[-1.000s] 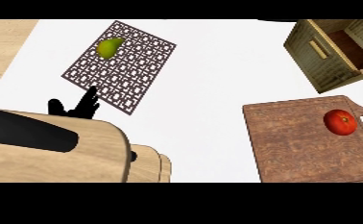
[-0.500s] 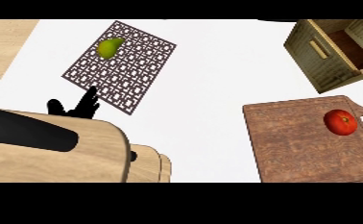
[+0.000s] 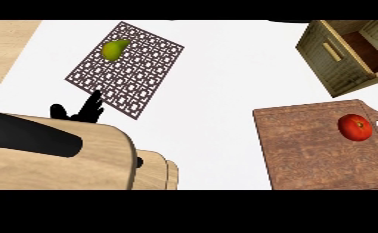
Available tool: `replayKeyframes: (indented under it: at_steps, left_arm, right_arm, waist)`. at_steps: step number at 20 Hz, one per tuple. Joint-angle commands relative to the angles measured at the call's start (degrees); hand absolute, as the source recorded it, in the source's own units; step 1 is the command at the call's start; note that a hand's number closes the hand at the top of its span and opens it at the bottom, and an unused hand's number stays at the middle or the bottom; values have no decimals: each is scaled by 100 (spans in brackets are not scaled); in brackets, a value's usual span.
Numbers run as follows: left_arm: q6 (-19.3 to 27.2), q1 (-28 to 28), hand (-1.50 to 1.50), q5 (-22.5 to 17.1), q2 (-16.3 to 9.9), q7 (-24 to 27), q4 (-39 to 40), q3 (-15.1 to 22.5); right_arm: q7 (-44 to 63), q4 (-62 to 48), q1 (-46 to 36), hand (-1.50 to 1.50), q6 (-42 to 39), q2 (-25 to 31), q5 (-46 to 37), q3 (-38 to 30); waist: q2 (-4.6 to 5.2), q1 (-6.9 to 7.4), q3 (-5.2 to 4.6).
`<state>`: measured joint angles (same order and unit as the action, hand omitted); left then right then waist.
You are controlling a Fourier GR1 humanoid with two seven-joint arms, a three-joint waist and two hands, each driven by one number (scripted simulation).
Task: Pick the tomato from the cutting board and place it in the basket
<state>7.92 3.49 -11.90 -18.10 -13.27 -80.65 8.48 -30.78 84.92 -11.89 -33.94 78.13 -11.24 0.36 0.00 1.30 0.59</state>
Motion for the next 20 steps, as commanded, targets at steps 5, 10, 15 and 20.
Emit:
replayKeyframes:
  at_steps: [5, 10, 15, 20]
  left_arm:
    - [-24, -690, 0, 52, 72, -277, 189, 148]
    - [-155, -495, 0, 69, 119, 196, 754, -67]
    - [-139, -724, 0, 137, 97, -88, 365, 58]
    - [-250, -762, 0, 53, 90, 30, 396, -80]
  right_arm:
    - [-337, -223, -167, -150, 90, -336, -536, 519]
    - [-308, -386, -193, -150, 524, -877, -1109, 1008]
    - [-486, -831, -171, -150, 844, -1256, -1475, 1195]
    - [-813, -1246, -338, -150, 1014, -1485, -1729, 1259]
  waist:
    - [37, 102, -56]
    - [50, 15, -61]
    - [31, 30, -55]
    - [33, 25, -55]
